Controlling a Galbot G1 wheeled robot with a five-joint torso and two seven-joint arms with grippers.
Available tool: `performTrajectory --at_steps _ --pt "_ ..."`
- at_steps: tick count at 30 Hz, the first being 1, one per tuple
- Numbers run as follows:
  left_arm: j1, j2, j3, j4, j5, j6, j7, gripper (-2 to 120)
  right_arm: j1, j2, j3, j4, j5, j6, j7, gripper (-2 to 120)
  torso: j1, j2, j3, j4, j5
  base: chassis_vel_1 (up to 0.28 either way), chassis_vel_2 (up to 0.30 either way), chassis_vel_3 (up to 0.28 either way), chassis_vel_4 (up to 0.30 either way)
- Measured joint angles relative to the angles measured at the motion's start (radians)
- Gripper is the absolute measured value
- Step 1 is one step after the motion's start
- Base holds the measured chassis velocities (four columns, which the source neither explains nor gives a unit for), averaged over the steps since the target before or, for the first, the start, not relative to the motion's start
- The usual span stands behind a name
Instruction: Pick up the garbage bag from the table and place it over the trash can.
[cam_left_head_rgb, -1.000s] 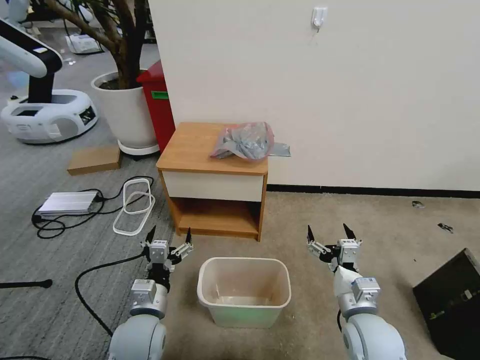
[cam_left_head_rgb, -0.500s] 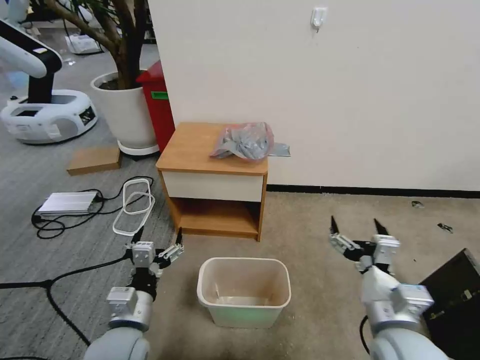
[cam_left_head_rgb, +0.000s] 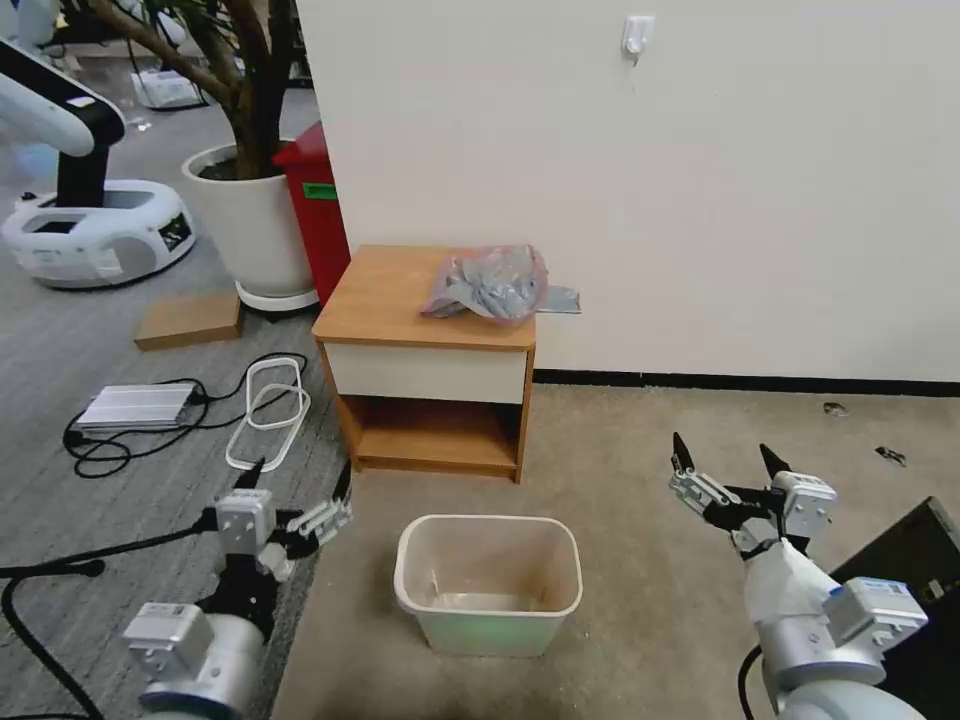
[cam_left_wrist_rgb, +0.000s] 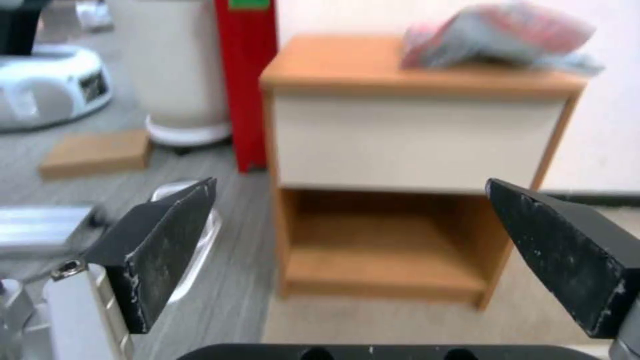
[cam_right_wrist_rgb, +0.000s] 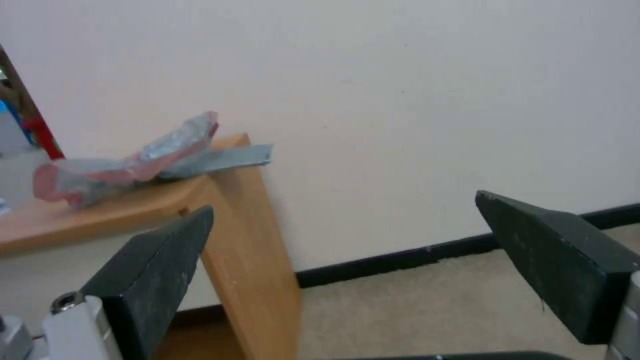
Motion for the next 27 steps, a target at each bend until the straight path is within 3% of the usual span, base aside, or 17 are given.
performTrajectory --at_steps 7,9,11,13,15,21,26,27 --pt "0.035 0.054 -0.059 -0.001 -0.087 -0.013 -0.029 100 0.056 -0.048 0.014 -0.071 0.202 0.053 0.004 100 0.000 0.000 0.000 -0.0002 0.0000 0.000 0.000 0.000 0.000" --pt "0.035 0.056 -0.059 0.001 -0.088 -0.014 -0.030 100 0.101 -0.082 0.015 -0.113 0.344 0.047 0.020 100 0.000 0.000 0.000 -0.0004 -0.0001 0.000 0.000 0.000 0.000" --pt "0.034 0.056 -0.059 0.003 -0.088 -0.015 -0.030 100 0.218 -0.135 -0.005 -0.195 0.524 0.025 0.041 100 0.000 0.000 0.000 -0.0003 0.0003 0.000 0.000 0.000 0.000" --pt "0.039 0.059 -0.069 0.004 -0.102 -0.023 -0.030 100 0.289 -0.151 -0.020 -0.240 0.576 0.015 0.048 100 0.000 0.000 0.000 -0.0002 -0.0003 0.000 0.000 0.000 0.000" --pt "0.089 0.083 -0.140 0.005 -0.172 -0.063 -0.030 100 0.471 -0.163 -0.061 -0.361 0.721 -0.006 0.086 100 0.000 0.000 0.000 0.0002 0.0005 0.000 0.000 0.000 0.000" --pt "0.099 0.087 -0.153 0.006 -0.183 -0.070 -0.029 100 0.780 -0.113 -0.121 -0.649 0.978 -0.043 0.118 100 0.000 0.000 0.000 -0.0002 -0.0001 0.000 0.000 0.000 0.000" --pt "0.110 0.092 -0.181 0.007 -0.223 -0.074 -0.029 100 0.906 -0.066 -0.142 -0.803 1.065 -0.044 0.113 100 0.000 0.000 0.000 -0.0002 -0.0005 0.000 0.000 0.000 0.000" --pt "0.119 0.097 -0.203 0.007 -0.254 -0.078 -0.030 100 0.954 -0.051 -0.151 -0.882 1.091 -0.045 0.103 100 0.000 0.000 0.000 -0.0001 0.0001 0.000 0.000 0.000 0.000"
